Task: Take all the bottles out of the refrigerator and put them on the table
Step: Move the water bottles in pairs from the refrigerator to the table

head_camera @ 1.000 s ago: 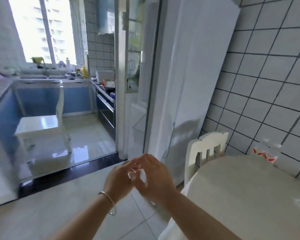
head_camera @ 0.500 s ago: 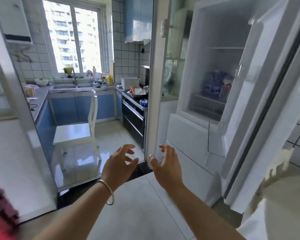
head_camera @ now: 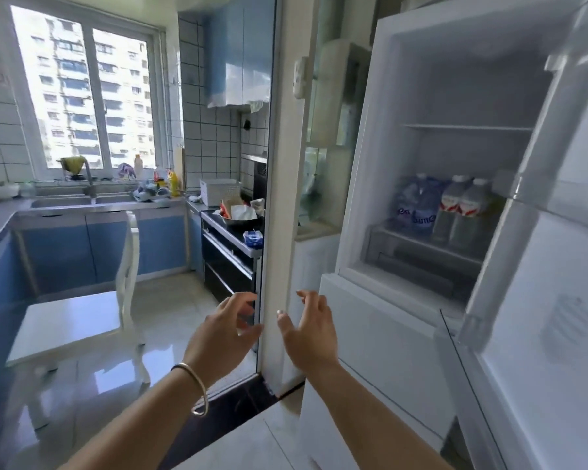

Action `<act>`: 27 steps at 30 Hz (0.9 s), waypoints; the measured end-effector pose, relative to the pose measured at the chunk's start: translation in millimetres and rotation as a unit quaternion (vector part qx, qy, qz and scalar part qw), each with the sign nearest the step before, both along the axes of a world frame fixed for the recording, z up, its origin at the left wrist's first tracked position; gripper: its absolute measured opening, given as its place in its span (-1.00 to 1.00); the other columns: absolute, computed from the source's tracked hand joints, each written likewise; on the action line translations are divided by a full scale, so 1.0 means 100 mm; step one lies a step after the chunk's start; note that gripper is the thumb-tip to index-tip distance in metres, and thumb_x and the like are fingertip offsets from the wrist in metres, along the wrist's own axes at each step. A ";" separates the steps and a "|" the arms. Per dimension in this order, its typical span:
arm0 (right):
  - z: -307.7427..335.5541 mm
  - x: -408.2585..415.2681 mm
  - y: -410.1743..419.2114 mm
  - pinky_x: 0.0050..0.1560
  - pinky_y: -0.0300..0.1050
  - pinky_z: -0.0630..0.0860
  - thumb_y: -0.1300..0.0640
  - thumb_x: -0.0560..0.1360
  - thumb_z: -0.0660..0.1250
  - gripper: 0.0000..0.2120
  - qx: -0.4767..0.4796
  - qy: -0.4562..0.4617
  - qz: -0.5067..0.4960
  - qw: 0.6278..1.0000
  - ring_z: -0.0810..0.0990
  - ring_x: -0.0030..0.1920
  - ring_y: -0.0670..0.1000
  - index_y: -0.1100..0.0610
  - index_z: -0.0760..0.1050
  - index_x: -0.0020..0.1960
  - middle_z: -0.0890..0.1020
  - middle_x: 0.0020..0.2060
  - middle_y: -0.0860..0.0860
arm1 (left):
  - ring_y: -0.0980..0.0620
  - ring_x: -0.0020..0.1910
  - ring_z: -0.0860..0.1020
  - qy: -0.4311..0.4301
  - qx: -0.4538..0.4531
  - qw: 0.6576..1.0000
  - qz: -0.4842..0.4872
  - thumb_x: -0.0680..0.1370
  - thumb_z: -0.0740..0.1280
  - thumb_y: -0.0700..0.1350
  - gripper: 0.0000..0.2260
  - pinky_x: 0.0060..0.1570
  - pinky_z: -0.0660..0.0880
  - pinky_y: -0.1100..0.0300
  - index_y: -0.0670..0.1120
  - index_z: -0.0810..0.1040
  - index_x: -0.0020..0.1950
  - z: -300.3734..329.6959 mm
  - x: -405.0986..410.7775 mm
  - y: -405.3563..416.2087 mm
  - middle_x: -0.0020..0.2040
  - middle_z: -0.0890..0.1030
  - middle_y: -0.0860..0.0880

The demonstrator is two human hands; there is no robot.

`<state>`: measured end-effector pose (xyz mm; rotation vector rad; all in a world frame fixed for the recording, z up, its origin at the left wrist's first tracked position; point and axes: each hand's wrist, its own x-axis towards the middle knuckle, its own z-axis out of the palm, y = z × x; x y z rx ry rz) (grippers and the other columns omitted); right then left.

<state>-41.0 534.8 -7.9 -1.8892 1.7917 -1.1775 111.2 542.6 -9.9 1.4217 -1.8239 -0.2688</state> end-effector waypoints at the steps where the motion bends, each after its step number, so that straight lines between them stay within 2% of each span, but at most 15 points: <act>1: 0.04 -0.03 -0.21 0.29 -0.09 0.36 -0.09 0.52 0.22 -0.55 0.003 -0.002 -0.009 1.000 0.37 0.29 -0.01 0.00 0.23 0.35 0.38 0.30 -0.03 | 0.15 -0.15 0.60 0.002 0.003 1.000 -0.015 0.49 0.40 -0.05 -0.60 -0.18 0.55 0.28 0.01 0.43 0.30 0.04 -0.03 -0.21 0.04 0.59 0.07; 6: 0.18 -0.29 -1.07 0.26 -0.13 0.32 -0.04 0.53 0.22 -0.56 0.005 -0.012 -0.054 0.998 0.37 0.29 0.00 0.04 0.25 0.36 0.38 0.30 0.00 | 0.21 -0.19 0.58 0.006 -0.002 0.996 -0.084 0.48 0.40 -0.05 -0.61 -0.20 0.52 0.34 0.01 0.44 0.29 0.14 -0.31 -1.26 -0.03 0.59 0.09; 11: 0.15 -0.77 -1.77 0.17 -0.14 0.35 -0.04 0.52 0.23 -0.56 -0.005 0.006 -0.115 0.993 0.38 0.26 0.00 0.06 0.27 0.35 0.39 0.26 0.00 | 0.21 -0.11 0.59 0.045 0.046 0.986 -0.152 0.50 0.38 -0.02 -0.62 -0.05 0.60 0.15 0.11 0.39 0.28 0.06 -0.80 -2.18 -0.01 0.54 0.17; 15: 0.13 -1.19 -2.43 0.21 -0.13 0.34 -0.04 0.52 0.24 -0.53 0.000 -0.001 -0.199 0.980 0.36 0.30 -0.01 0.04 0.25 0.38 0.37 0.32 -0.01 | 0.22 -0.12 0.57 0.045 0.062 0.970 -0.231 0.52 0.35 -0.02 -0.66 -0.22 0.49 0.37 0.12 0.38 0.27 0.03 -1.34 -3.01 0.00 0.53 0.15; 19: 0.27 -1.61 -2.99 0.23 -0.10 0.37 -0.04 0.52 0.26 -0.53 -0.002 -0.022 -0.280 0.960 0.38 0.31 0.01 0.04 0.26 0.38 0.38 0.33 -0.01 | 0.12 -0.16 0.60 0.033 0.068 0.946 -0.314 0.50 0.37 -0.07 -0.67 -0.22 0.48 0.30 0.07 0.43 0.25 0.15 -1.89 -3.77 0.00 0.56 0.10; 23: 0.42 -2.08 -3.43 0.23 -0.08 0.35 -0.01 0.50 0.28 -0.53 -0.014 -0.028 -0.342 0.939 0.39 0.30 0.04 0.06 0.28 0.36 0.41 0.30 0.01 | 0.01 -0.21 0.58 0.067 0.077 0.930 -0.354 0.48 0.38 -0.20 -0.70 -0.20 0.47 0.18 -0.03 0.48 0.19 0.35 -2.52 -4.39 -0.06 0.61 -0.02; 27: 0.52 -2.59 -3.85 0.22 -0.11 0.36 0.00 0.50 0.29 -0.53 -0.034 -0.035 -0.379 0.924 0.42 0.29 0.04 0.07 0.28 0.36 0.43 0.29 0.02 | 0.11 -0.22 0.59 0.083 0.089 0.912 -0.392 0.46 0.42 -0.20 -0.71 -0.18 0.44 0.24 0.02 0.49 0.14 0.42 -3.19 -4.86 -0.16 0.60 0.10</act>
